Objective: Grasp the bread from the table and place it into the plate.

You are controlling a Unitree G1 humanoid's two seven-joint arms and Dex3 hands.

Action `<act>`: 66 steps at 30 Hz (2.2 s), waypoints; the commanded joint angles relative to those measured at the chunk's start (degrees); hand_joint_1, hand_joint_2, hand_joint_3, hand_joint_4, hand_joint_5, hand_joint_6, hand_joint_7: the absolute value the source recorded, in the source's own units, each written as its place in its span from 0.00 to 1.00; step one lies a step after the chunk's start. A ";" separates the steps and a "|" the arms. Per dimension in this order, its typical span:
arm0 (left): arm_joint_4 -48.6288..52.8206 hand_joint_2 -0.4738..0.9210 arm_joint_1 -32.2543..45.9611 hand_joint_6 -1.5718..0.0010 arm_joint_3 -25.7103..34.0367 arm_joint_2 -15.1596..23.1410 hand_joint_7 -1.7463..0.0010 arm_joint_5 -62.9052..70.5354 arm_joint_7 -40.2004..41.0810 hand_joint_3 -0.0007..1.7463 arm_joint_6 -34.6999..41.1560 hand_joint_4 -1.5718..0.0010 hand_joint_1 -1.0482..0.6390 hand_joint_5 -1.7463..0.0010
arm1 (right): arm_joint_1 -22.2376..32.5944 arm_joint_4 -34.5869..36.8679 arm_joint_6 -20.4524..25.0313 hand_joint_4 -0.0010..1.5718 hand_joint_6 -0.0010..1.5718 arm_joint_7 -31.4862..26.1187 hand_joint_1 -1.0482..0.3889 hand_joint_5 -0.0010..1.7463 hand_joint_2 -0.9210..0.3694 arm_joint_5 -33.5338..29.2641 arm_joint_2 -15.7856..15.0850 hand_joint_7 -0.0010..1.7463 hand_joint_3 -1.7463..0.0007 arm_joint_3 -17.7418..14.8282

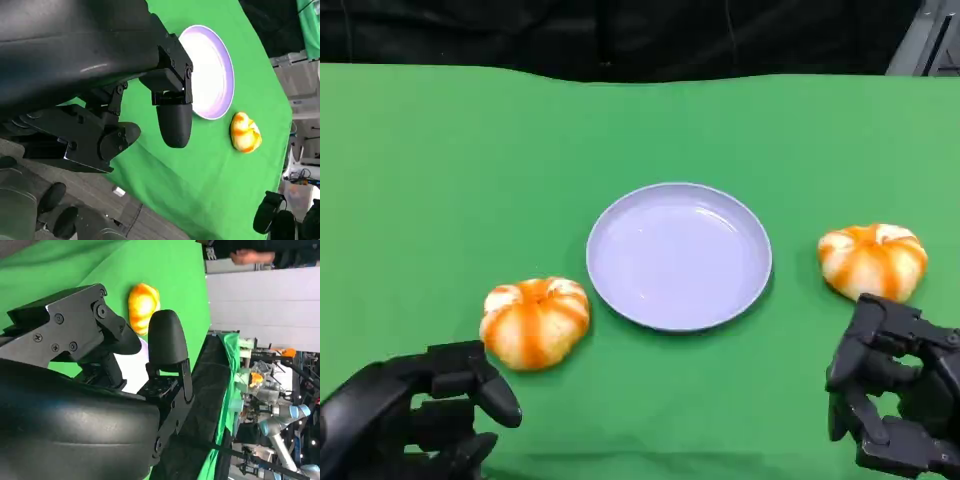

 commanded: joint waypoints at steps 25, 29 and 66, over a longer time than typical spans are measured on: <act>6.95 1.00 -0.97 0.78 -1.44 -3.55 0.96 20.00 13.51 0.22 -26.29 0.92 0.32 0.93 | -0.49 -0.53 1.03 0.48 0.42 -0.86 0.73 1.00 0.17 -0.11 -0.36 0.87 0.41 0.58; 7.21 1.00 -1.00 0.77 -1.36 -3.68 0.97 20.08 13.42 0.22 -26.71 0.91 0.32 0.94 | -0.49 -0.54 1.04 0.48 0.42 -0.96 0.73 1.00 0.17 -0.07 -0.43 0.87 0.42 0.64; 23.78 1.00 -21.34 0.83 -16.53 1.27 1.00 67.76 30.22 0.20 -24.67 1.00 0.04 1.00 | -0.22 -1.68 1.24 0.48 0.42 -2.12 0.73 1.00 0.19 -1.48 -0.05 0.89 0.39 2.08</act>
